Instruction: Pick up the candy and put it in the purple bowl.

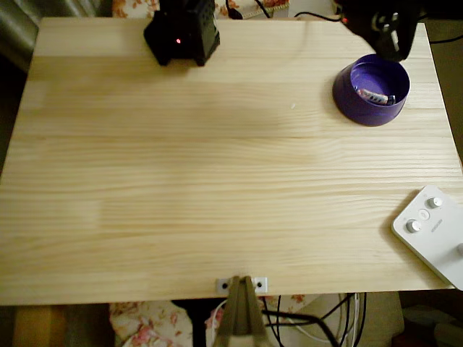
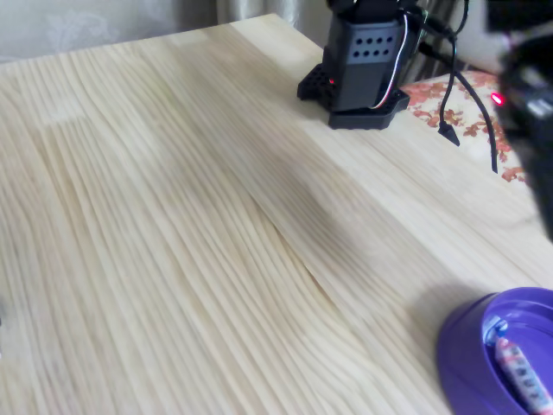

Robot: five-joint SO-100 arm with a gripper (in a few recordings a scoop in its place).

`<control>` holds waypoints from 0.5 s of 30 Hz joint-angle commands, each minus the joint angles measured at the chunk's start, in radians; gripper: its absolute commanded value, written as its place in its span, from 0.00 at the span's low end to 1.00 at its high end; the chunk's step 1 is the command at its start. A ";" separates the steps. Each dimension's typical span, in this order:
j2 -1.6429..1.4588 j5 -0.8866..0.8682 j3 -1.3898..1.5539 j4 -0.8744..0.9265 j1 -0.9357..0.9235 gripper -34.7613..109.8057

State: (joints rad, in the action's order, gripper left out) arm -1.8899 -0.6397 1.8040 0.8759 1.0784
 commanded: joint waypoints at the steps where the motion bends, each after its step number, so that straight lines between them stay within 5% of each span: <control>1: -0.169 -0.032 0.012 0.104 -0.097 0.25; 15: -0.370 0.181 0.408 0.061 -0.575 0.25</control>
State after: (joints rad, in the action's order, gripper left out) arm -2.1982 -0.4955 2.1936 0.9679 0.5752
